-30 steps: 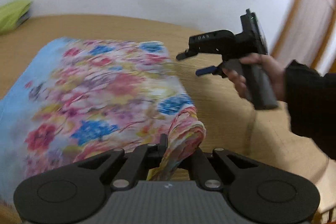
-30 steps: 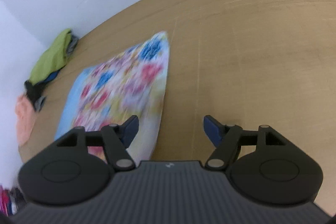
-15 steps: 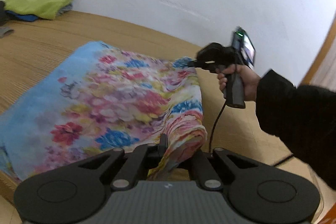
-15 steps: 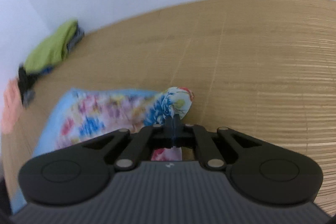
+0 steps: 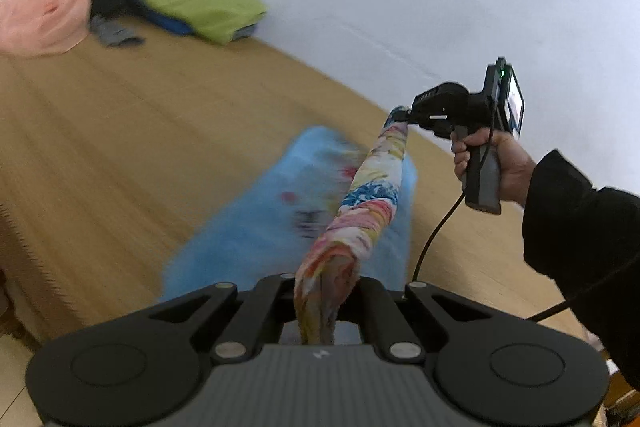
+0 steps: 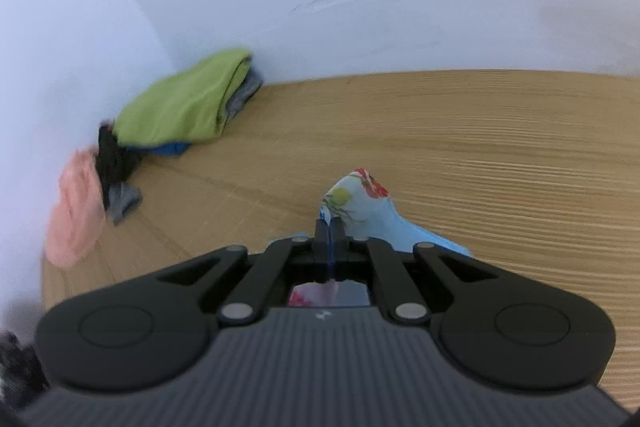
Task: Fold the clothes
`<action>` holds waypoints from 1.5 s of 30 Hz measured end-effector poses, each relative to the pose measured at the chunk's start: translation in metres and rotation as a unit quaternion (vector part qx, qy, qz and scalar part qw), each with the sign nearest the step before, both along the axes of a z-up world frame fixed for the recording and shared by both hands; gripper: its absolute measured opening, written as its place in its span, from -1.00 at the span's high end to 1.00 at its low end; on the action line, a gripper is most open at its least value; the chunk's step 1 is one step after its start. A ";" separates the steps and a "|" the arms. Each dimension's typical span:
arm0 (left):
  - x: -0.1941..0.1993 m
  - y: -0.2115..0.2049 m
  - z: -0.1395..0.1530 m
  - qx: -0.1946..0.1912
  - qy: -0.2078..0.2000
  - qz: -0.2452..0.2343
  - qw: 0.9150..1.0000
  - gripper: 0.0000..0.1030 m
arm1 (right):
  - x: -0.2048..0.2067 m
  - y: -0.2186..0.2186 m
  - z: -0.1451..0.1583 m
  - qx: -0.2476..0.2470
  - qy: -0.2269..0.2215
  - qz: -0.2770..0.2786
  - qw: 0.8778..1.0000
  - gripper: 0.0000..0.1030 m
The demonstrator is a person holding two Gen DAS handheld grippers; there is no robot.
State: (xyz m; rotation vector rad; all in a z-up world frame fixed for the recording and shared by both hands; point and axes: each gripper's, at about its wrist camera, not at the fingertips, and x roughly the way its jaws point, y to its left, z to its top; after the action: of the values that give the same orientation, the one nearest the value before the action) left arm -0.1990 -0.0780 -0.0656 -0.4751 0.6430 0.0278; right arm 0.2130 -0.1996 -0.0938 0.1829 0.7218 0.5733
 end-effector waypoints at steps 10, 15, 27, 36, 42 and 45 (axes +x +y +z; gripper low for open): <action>0.005 0.061 -0.038 -0.025 0.055 0.015 0.998 0.95 | 0.012 0.120 -0.052 -0.123 0.000 0.033 0.992 0.89; 0.002 0.085 -0.051 -0.036 0.079 0.019 0.996 0.85 | 0.008 0.121 -0.051 -0.089 0.021 0.033 0.995 0.74; -0.006 0.086 -0.039 -0.026 0.083 -0.060 0.994 0.45 | -0.089 0.059 -0.020 -0.031 0.047 0.044 0.997 0.24; -0.020 0.081 -0.023 0.009 0.070 -0.104 0.992 0.11 | -0.253 0.026 -0.056 -0.068 0.065 0.098 0.991 0.25; -0.039 0.068 -0.008 0.061 0.060 -0.122 0.989 0.05 | -0.311 0.028 -0.040 -0.092 0.009 0.073 0.993 0.24; -0.050 0.056 -0.005 0.091 0.077 -0.136 0.983 0.03 | -0.343 0.006 -0.030 -0.063 0.003 0.053 0.997 0.24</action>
State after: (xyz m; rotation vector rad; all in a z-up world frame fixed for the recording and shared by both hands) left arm -0.2486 -0.0215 -0.0707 -0.2058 0.8458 -0.1347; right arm -0.1304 -0.1934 -0.1241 0.0305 0.7749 0.6264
